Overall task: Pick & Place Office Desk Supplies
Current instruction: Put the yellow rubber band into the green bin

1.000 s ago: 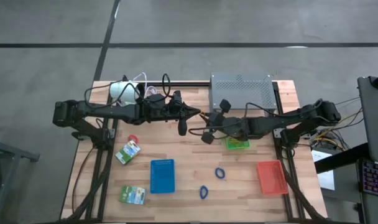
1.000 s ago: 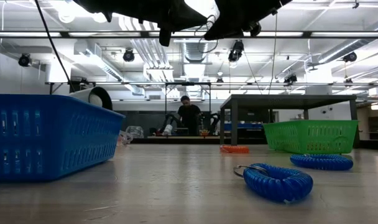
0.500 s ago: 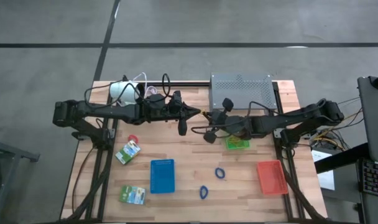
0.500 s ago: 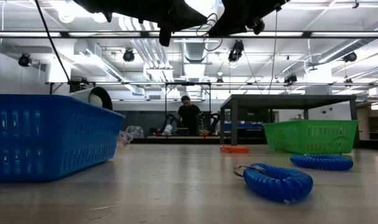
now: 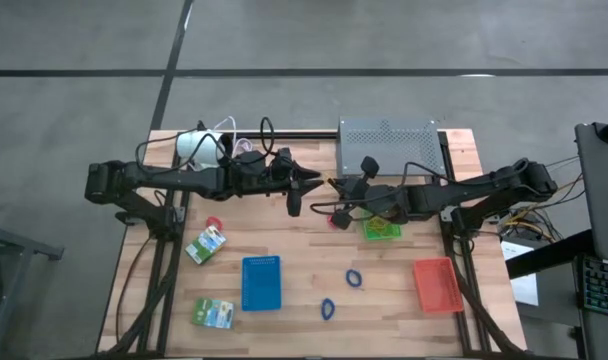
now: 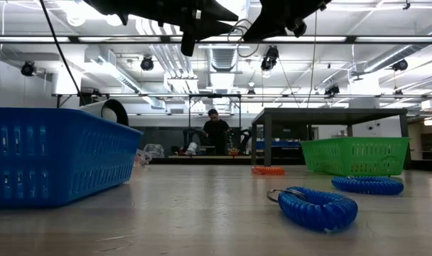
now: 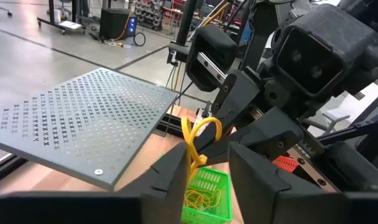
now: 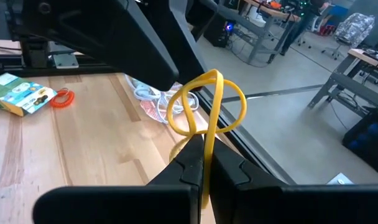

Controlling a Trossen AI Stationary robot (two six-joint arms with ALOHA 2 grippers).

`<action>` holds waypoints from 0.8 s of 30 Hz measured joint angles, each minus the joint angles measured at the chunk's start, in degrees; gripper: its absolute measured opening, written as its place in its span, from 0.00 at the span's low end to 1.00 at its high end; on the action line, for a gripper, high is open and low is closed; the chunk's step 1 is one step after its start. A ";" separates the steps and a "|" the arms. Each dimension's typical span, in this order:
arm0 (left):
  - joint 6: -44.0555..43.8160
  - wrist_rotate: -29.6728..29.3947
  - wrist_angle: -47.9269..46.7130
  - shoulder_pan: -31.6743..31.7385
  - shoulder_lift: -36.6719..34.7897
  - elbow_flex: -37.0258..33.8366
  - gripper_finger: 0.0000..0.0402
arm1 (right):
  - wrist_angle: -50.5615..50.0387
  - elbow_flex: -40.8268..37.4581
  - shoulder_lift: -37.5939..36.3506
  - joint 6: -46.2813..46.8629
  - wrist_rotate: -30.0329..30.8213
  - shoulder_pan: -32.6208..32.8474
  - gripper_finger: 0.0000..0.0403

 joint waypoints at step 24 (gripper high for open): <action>-4.31 -6.28 -0.05 0.31 0.00 0.02 0.58 | -25.87 1.97 -9.59 11.08 -1.57 0.00 0.02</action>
